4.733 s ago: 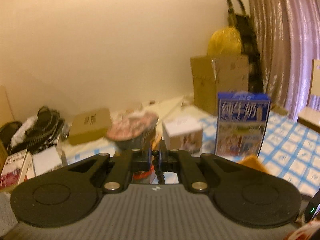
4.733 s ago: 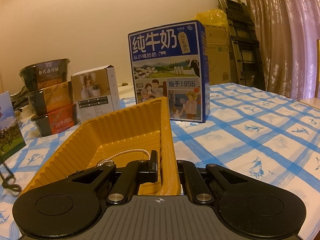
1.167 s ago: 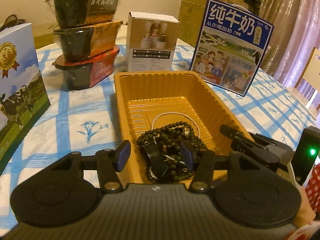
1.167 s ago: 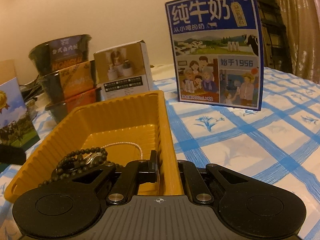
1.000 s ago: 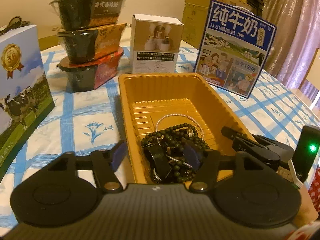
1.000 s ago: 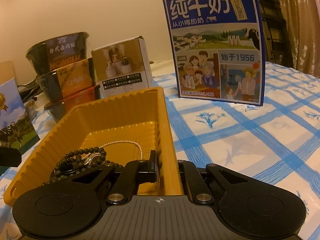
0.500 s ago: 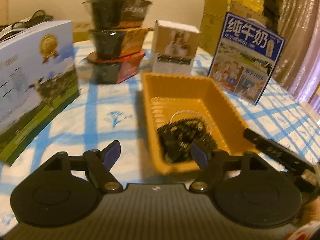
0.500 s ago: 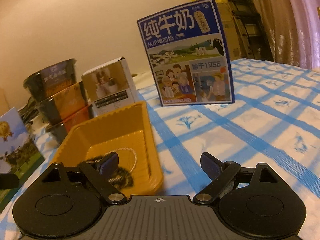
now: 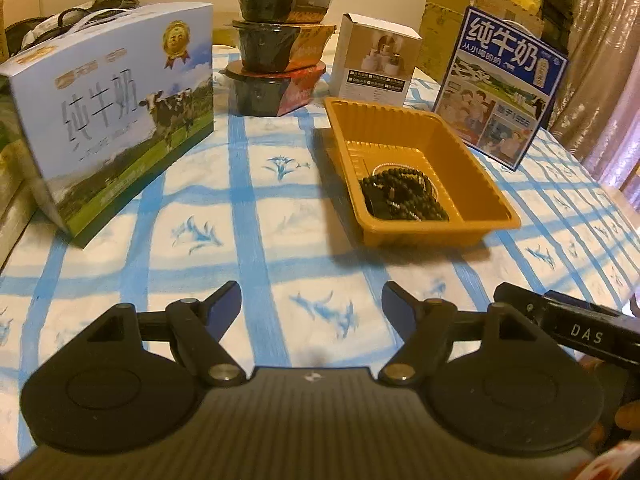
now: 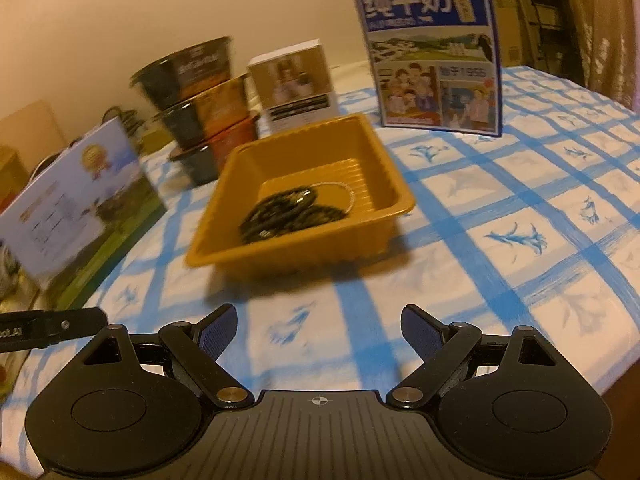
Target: Organize jewelry
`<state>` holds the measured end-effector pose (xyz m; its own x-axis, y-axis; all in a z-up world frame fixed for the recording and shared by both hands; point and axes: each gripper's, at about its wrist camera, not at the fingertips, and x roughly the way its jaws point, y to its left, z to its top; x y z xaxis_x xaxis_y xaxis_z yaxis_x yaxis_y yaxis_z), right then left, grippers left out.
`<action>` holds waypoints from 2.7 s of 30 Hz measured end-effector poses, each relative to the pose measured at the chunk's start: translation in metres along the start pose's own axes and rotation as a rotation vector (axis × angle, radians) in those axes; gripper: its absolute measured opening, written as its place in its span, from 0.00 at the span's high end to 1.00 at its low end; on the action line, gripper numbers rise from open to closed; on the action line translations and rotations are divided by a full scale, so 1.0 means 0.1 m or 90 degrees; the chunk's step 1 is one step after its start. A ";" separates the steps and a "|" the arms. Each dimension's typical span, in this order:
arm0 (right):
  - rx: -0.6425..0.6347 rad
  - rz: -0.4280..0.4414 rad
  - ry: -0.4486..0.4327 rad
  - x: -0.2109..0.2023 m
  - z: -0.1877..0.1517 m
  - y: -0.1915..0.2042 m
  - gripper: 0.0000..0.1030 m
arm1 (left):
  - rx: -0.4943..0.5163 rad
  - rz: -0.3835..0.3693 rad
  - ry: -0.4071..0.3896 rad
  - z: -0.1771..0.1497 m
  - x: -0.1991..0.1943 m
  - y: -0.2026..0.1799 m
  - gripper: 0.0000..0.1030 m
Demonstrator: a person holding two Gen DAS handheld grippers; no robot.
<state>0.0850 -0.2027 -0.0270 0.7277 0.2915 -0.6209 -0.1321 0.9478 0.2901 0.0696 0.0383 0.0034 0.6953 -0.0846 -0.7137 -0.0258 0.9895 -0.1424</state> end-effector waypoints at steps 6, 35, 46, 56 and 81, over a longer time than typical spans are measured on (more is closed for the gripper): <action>-0.062 0.012 0.006 -0.31 -0.10 0.32 0.14 | 0.007 -0.008 -0.011 -0.17 -0.32 0.08 0.27; -0.123 0.033 -0.010 -0.80 -0.30 0.64 0.14 | 0.041 -0.013 -0.039 -0.45 -0.86 0.09 0.27; -0.119 0.032 -0.012 -0.78 -0.30 0.61 0.14 | 0.047 -0.014 -0.040 -0.44 -0.84 0.05 0.27; -0.115 0.033 -0.015 -0.78 -0.28 0.59 0.14 | 0.050 -0.015 -0.040 -0.43 -0.84 0.02 0.27; -0.113 0.034 -0.019 -0.78 -0.25 0.57 0.14 | 0.051 -0.015 -0.041 -0.42 -0.83 0.02 0.27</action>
<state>0.0036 -0.1685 0.0196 0.7361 0.3398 -0.5853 -0.2851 0.9400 0.1872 -0.0187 0.0422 0.0339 0.7398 -0.1022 -0.6651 0.0463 0.9938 -0.1013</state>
